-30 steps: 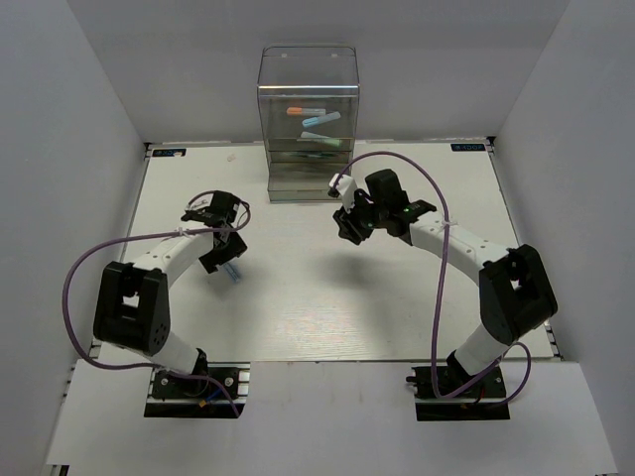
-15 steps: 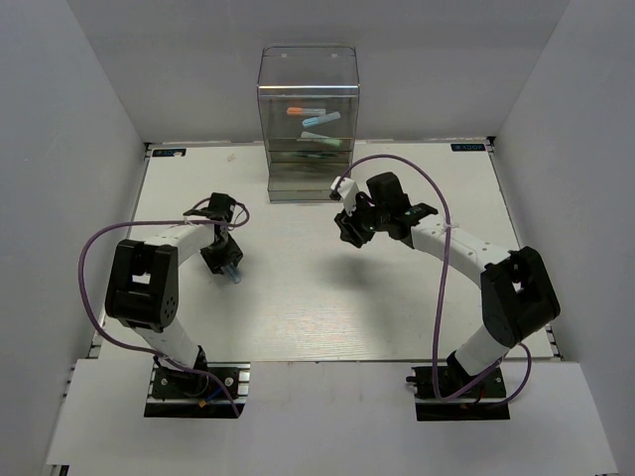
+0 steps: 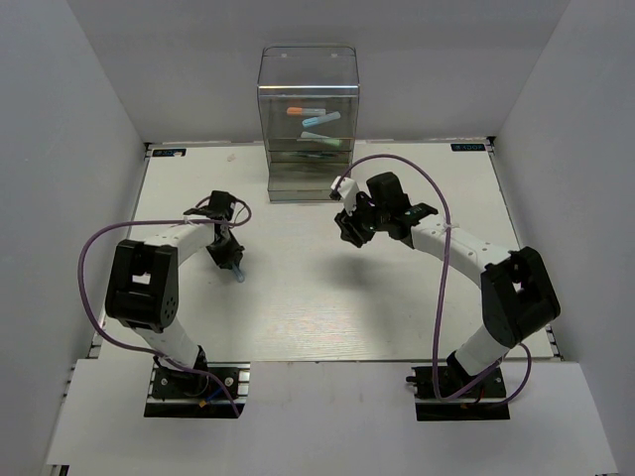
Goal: Sort the stationery into containers
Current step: Pick up the stationery from the center of the board, then place the stationery in the drawer.
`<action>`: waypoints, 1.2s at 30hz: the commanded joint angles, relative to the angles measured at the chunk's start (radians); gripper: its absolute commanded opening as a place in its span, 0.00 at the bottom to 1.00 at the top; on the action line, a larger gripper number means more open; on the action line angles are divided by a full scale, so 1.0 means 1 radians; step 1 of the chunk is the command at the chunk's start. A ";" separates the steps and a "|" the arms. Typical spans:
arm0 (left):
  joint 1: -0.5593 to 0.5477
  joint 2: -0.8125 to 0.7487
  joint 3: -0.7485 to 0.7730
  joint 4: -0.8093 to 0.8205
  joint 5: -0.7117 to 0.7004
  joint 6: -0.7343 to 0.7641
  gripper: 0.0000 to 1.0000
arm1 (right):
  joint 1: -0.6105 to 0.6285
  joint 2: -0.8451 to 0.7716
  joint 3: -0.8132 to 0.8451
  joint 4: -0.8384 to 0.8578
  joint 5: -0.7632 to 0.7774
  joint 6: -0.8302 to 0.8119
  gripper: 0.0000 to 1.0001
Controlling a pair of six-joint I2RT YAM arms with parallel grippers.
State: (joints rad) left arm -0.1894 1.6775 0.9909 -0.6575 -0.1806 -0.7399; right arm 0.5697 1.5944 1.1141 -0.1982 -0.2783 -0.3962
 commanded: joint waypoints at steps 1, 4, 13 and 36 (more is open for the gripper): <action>-0.008 -0.099 0.057 0.063 0.105 -0.004 0.00 | -0.007 -0.044 -0.002 0.034 0.021 0.000 0.51; -0.018 -0.134 0.095 0.120 0.205 -0.053 0.00 | -0.010 -0.048 -0.003 0.043 0.040 0.002 0.51; -0.027 -0.019 0.222 0.459 0.441 -0.346 0.00 | -0.039 -0.080 -0.036 0.103 0.186 0.074 0.11; -0.188 0.398 0.632 0.515 0.084 -0.831 0.04 | -0.105 -0.131 -0.103 0.140 0.214 0.074 0.08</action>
State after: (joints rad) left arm -0.3630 2.0598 1.5723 -0.1234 -0.0166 -1.5063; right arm 0.4721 1.5002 1.0153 -0.0998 -0.0734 -0.3283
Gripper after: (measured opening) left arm 0.293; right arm 0.077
